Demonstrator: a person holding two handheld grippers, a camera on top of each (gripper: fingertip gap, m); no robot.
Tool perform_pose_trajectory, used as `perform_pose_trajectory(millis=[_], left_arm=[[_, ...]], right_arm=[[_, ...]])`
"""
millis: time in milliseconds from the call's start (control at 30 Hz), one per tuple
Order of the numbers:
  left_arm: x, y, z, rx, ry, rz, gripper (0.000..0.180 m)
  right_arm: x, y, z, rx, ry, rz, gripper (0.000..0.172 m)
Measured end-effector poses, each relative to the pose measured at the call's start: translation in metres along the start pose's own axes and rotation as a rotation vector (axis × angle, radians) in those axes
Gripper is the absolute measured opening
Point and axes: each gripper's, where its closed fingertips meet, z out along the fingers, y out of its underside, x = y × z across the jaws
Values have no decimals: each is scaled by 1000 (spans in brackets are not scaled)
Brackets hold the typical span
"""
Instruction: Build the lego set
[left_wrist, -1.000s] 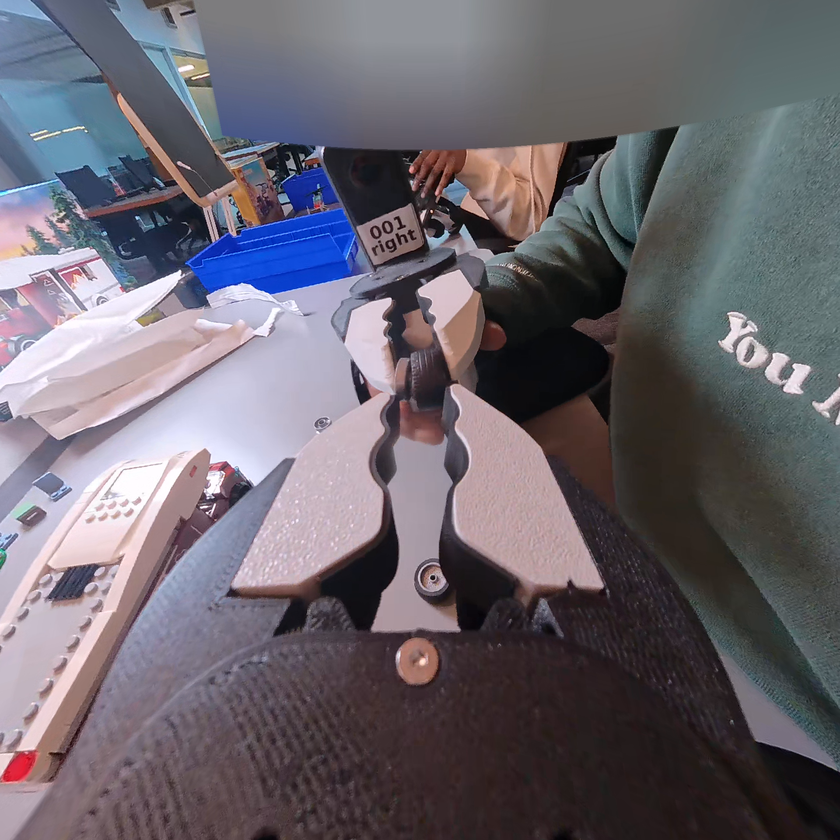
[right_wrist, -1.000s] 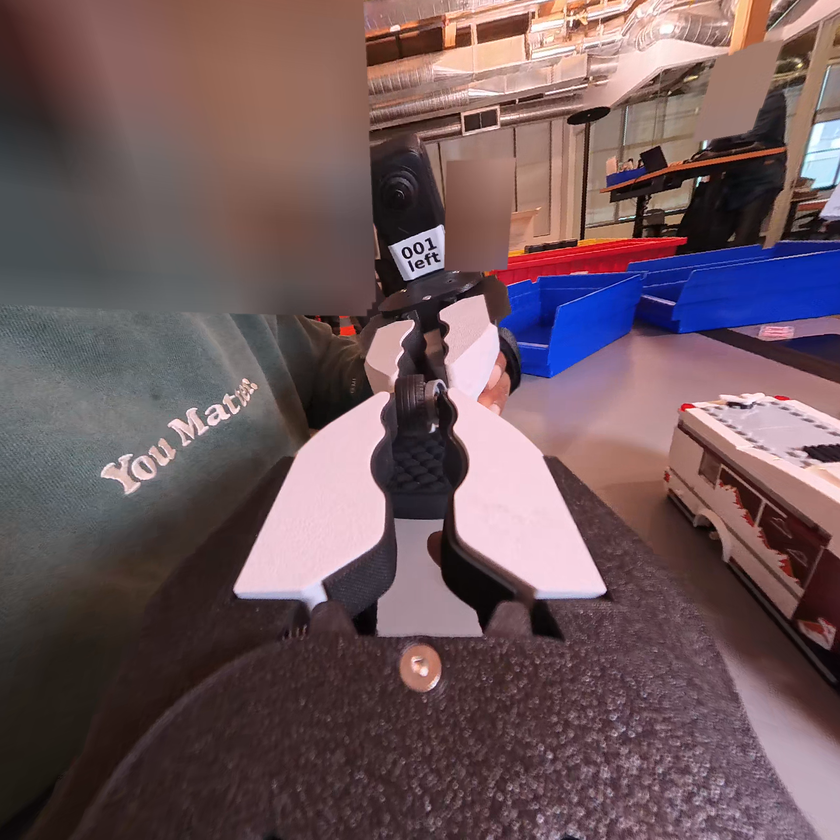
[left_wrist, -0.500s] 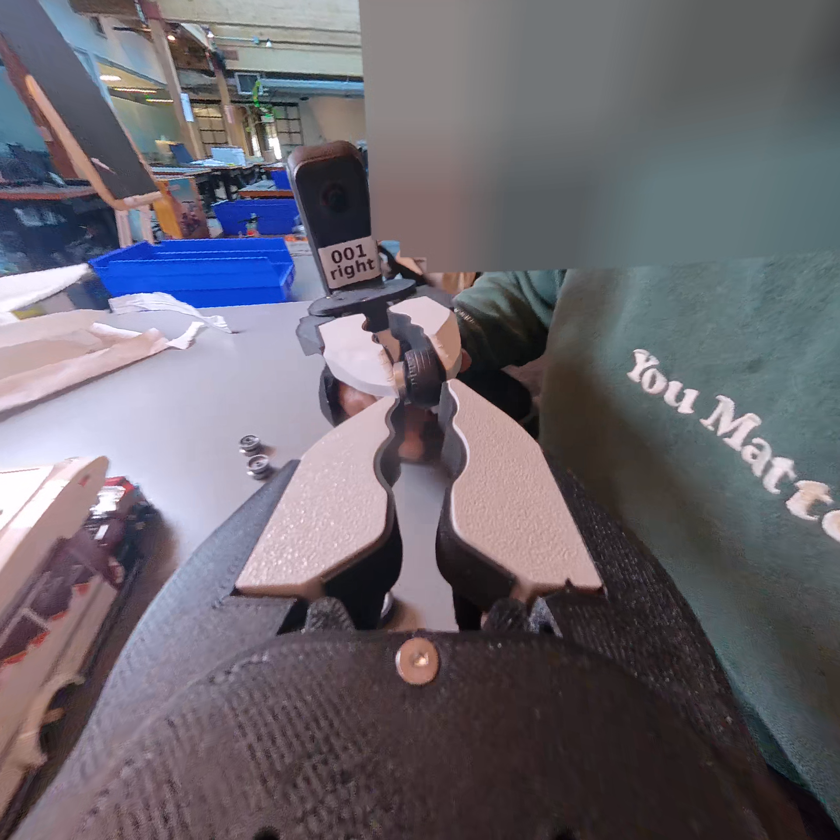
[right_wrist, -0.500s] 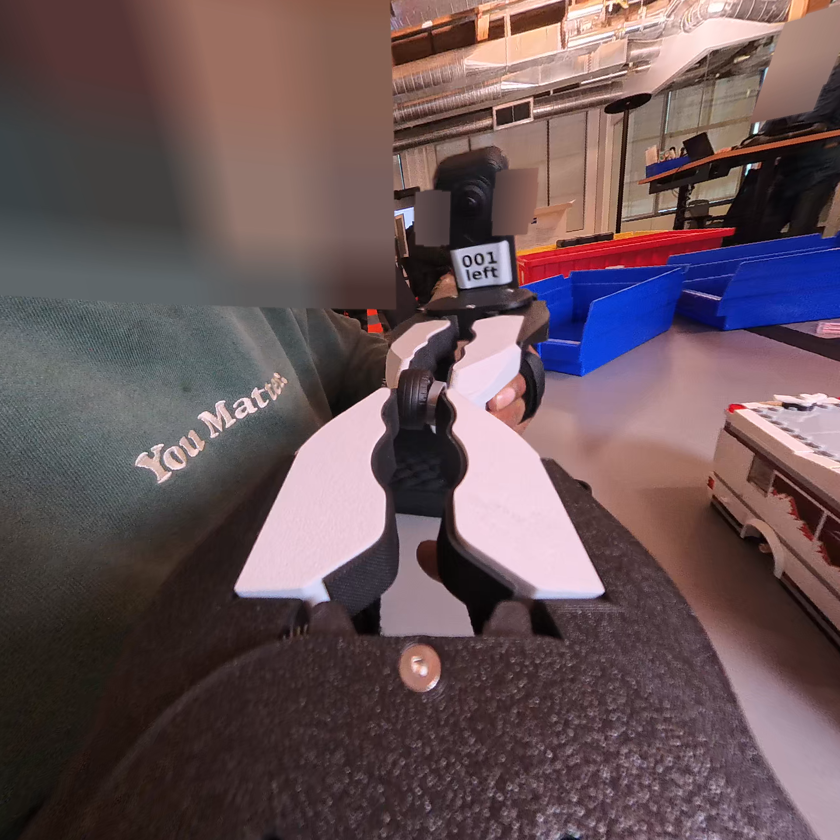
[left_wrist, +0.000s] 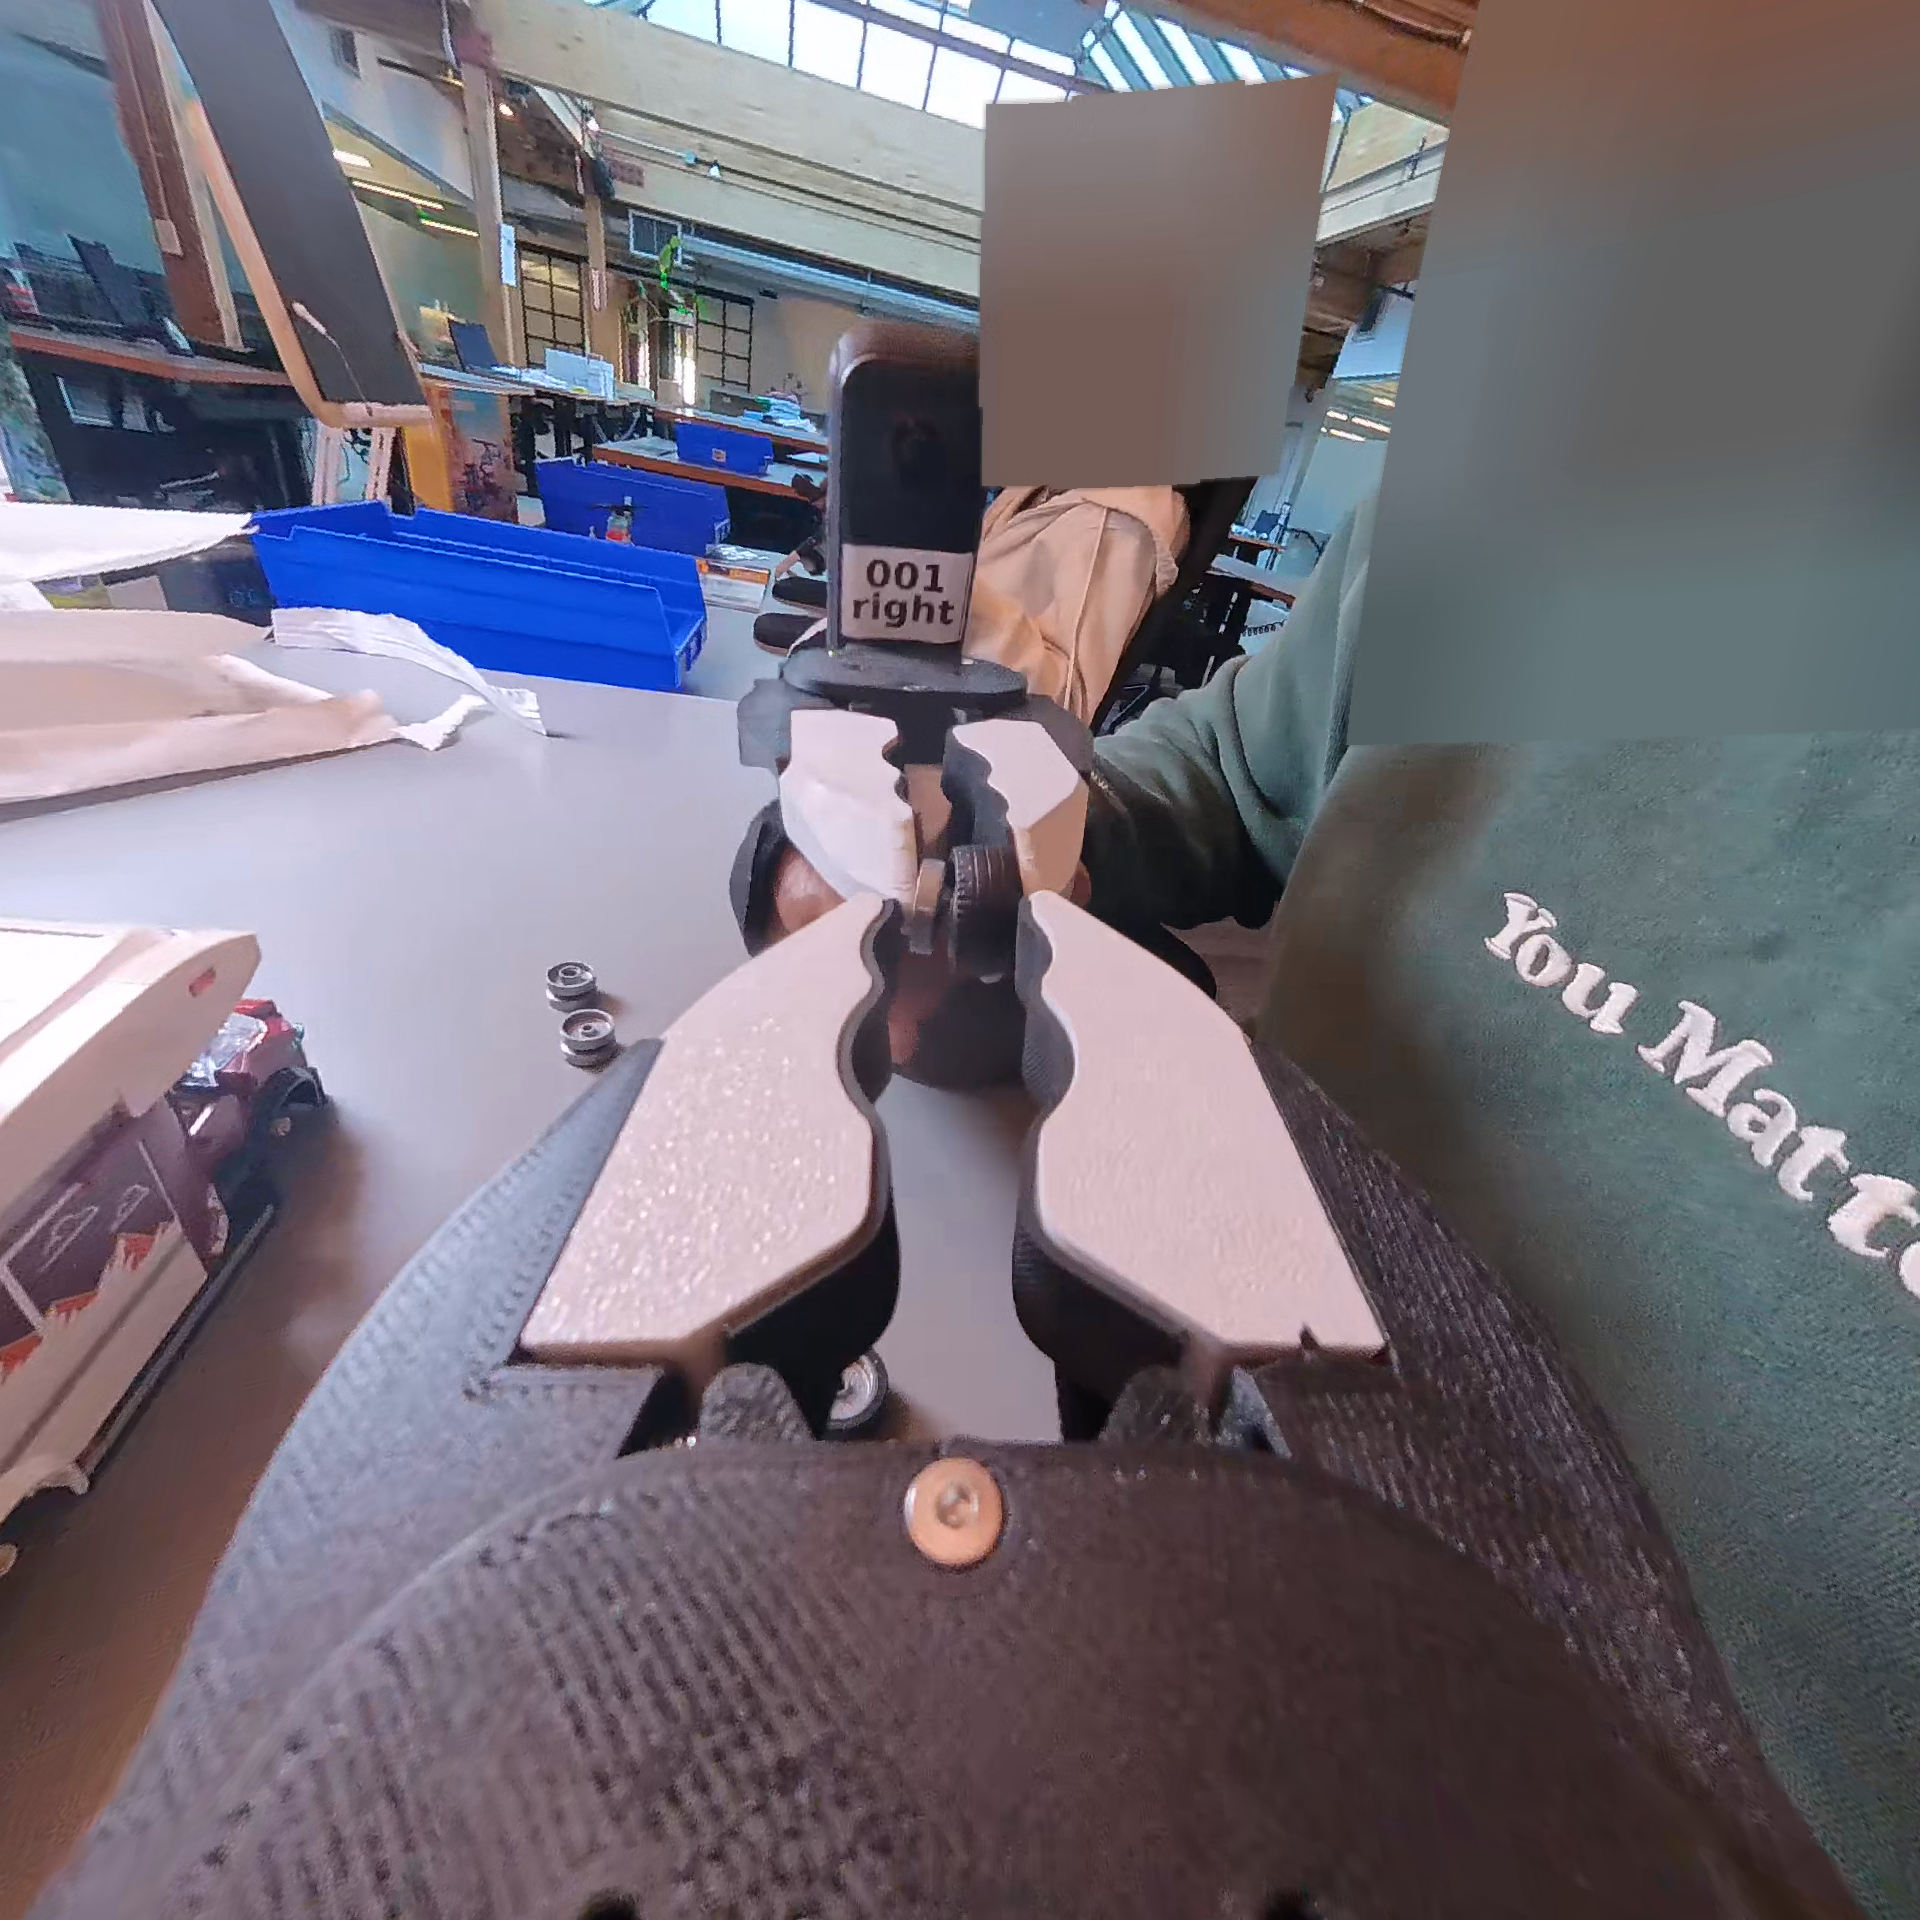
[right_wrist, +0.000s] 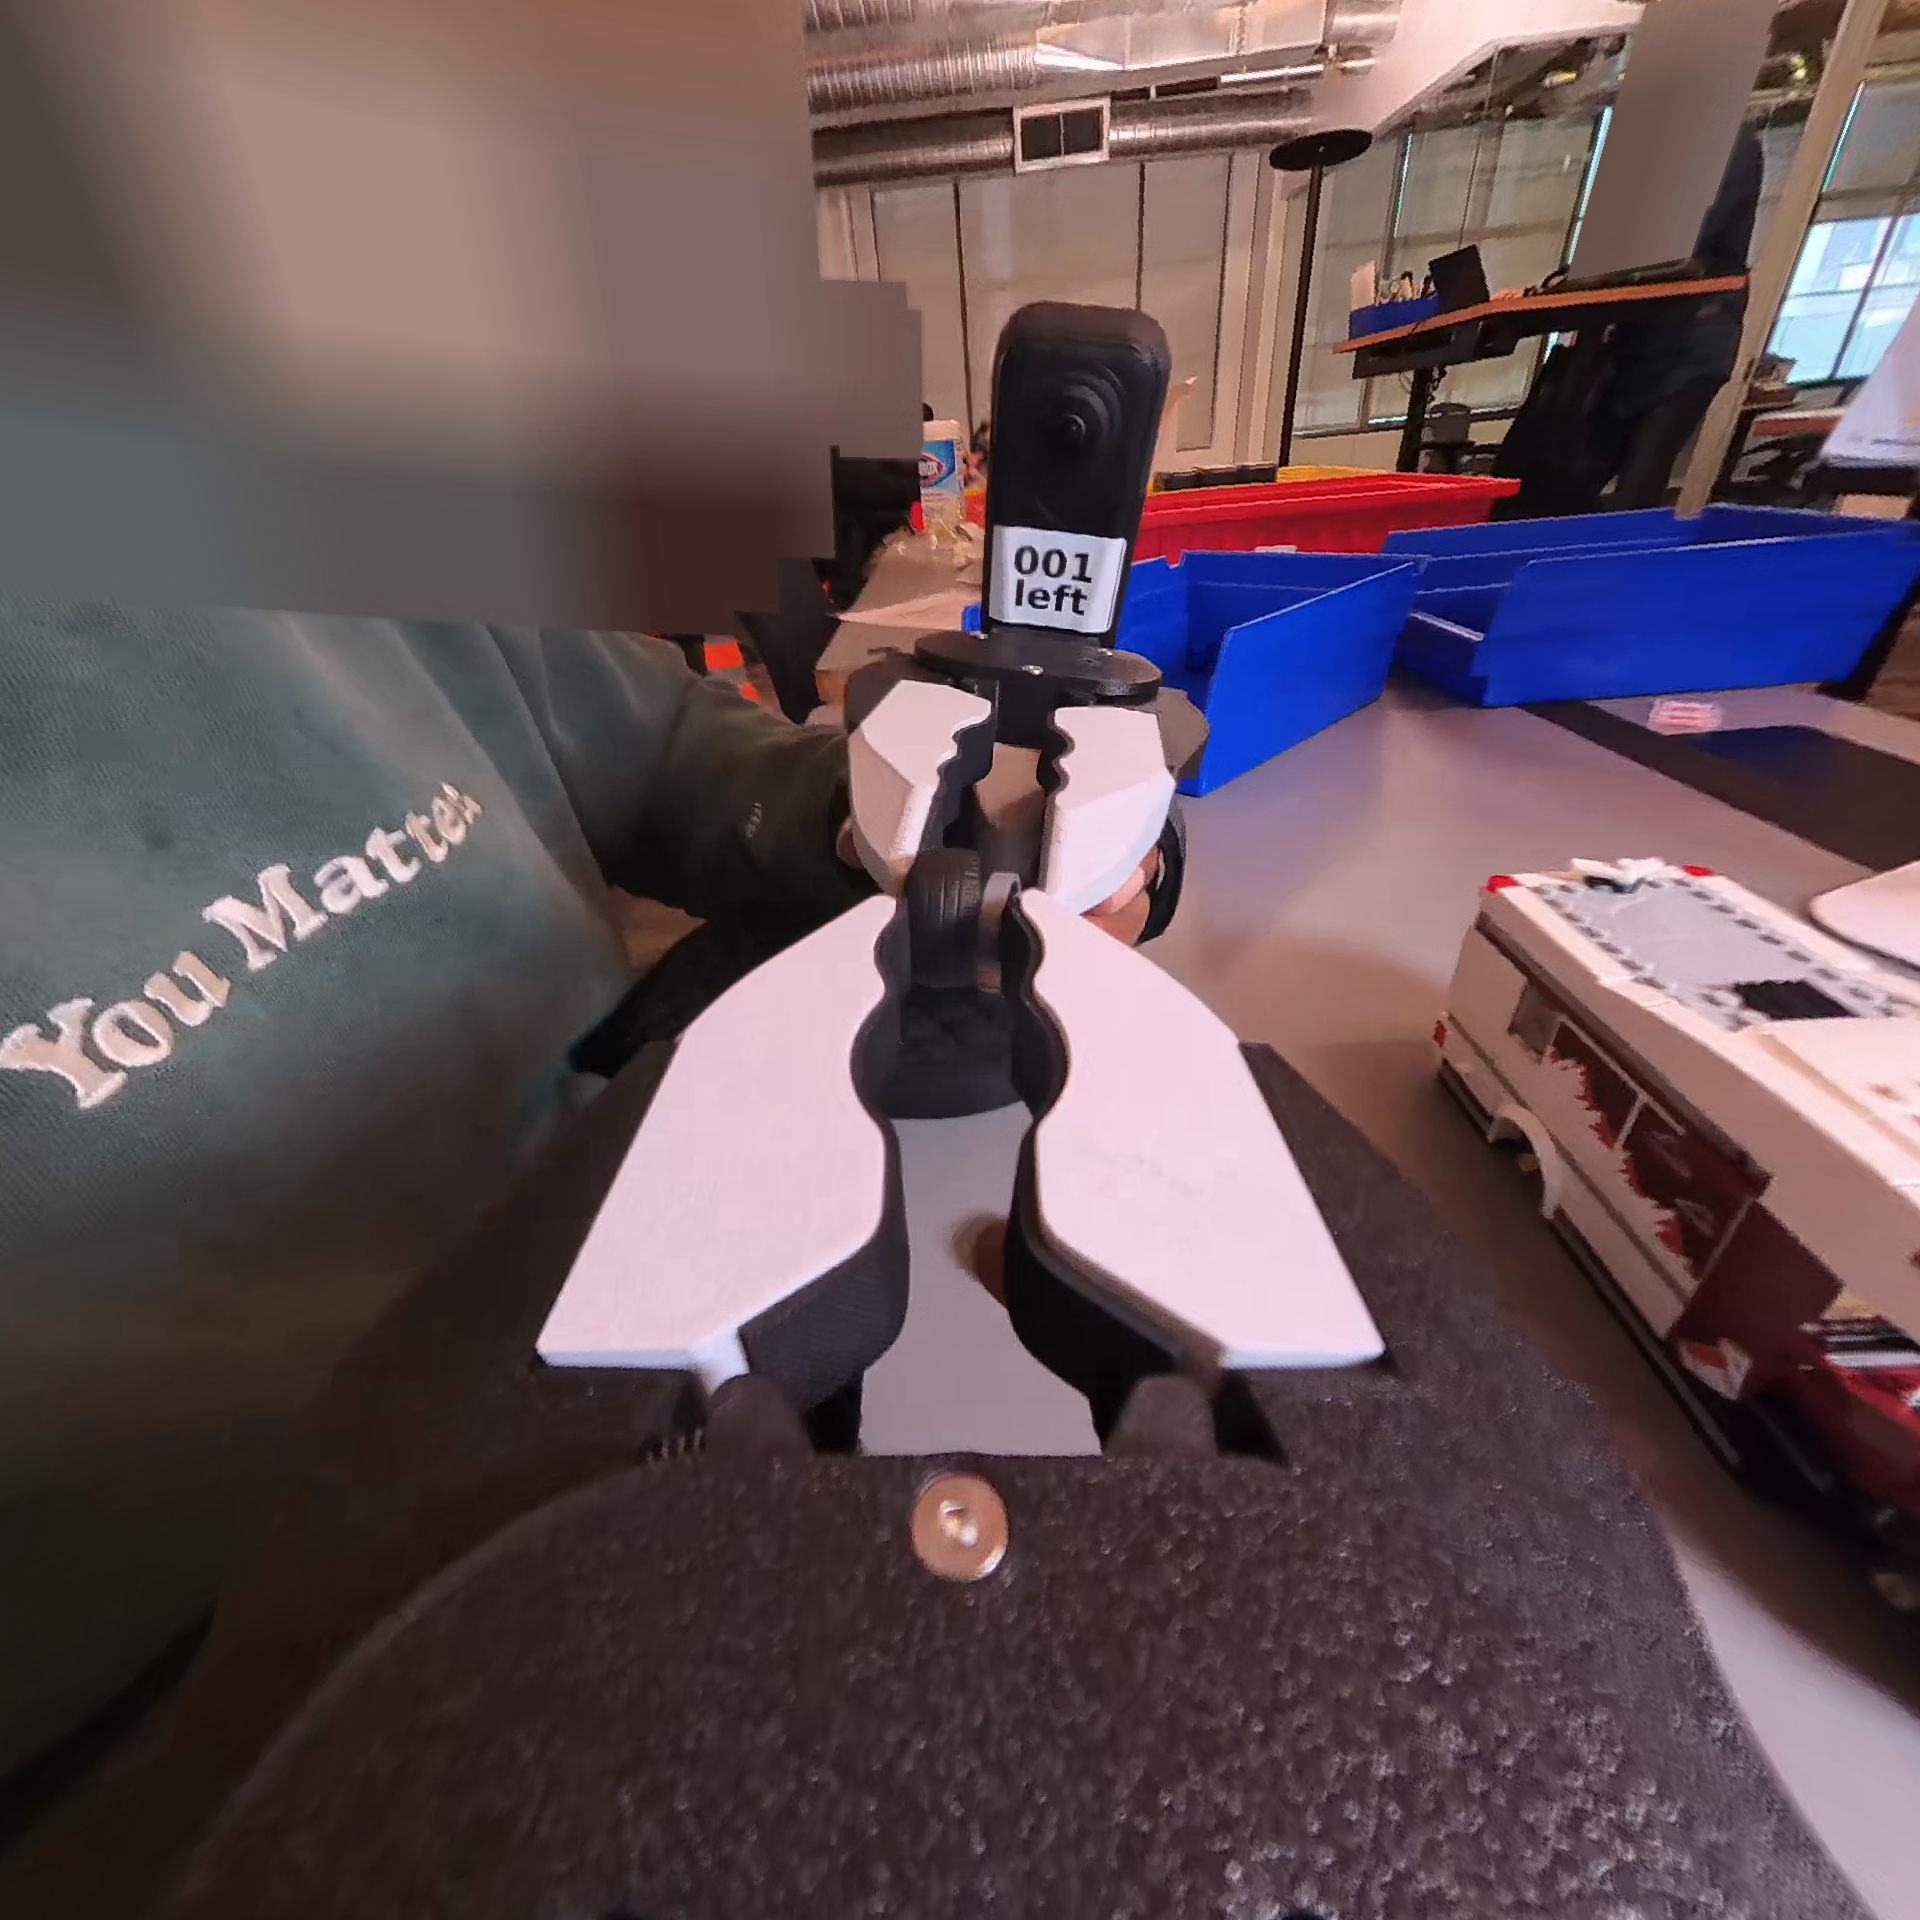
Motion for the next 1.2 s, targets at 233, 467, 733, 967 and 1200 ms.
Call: perform_pose_trajectory(millis=[233,467,733,967,1200], left_arm=[[15,-3,0,5,50,82,17],[20,-9,-4,76,106,50,14],[10,-19,-2,122,24,80,15],[-6,-16,-6,106,-6,-69,30],[7,-10,-4,9,-23,147,11]], right_arm=[[-15,-5,1,5,-9,-117,16],[-19,-10,5,33,-12,-101,15],[-5,-19,1,57,43,-70,14],[15,-14,-3,-81,255,-393,14],[-1,-7,1,-100,117,-261,15]])
